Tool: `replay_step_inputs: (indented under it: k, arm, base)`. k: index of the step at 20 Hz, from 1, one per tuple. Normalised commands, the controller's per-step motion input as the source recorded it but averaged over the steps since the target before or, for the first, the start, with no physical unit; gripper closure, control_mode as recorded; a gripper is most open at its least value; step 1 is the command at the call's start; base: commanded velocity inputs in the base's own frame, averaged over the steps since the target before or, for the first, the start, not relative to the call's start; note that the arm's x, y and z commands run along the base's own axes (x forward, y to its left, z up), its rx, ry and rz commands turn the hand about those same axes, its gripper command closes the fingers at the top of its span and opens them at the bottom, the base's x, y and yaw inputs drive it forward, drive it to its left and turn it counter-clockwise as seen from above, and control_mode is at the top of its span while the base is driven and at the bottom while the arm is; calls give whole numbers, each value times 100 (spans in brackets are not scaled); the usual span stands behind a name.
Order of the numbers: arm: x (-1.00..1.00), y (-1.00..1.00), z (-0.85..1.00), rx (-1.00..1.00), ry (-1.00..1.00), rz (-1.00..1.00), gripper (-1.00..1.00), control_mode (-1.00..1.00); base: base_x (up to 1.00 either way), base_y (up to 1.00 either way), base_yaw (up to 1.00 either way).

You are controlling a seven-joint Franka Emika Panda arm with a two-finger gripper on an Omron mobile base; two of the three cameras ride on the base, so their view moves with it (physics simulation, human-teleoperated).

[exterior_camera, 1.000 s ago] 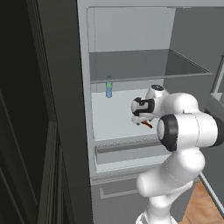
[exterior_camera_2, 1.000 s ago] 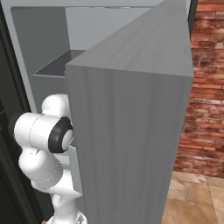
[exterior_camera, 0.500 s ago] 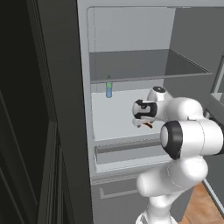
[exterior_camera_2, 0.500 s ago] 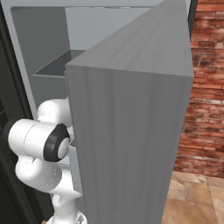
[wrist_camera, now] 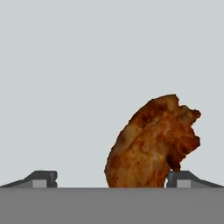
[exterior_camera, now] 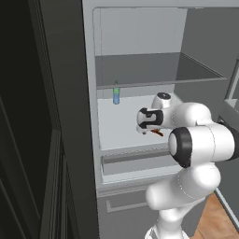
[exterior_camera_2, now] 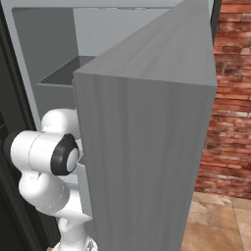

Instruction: Take the chicken drumstick from the fridge and place it on the digital scale on the counter by the fridge. Wait a few seconds for a reading, then move it to the plate on the dining counter.

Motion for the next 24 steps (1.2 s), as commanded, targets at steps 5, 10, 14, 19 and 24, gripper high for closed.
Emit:
replay_step_inputs:
  k: [5, 10, 14, 19, 24]
  arm:
    - [0, 0, -4, 0, 0, -9, -100, -100]
    - [0, 0, -14, 0, 0, -9, -100, -100]
    - [0, 0, -22, 0, -2, -7, -100, -100]
    - [0, 0, -21, 1, -2, -4, -100, -100]
    - [0, 0, -14, 2, -3, -1, 100, -100]
  base:
    - [0, 0, 0]
    - [0, 0, 0]
    - [0, 0, 0]
    - [0, 0, 0]
    - [0, 0, 0]
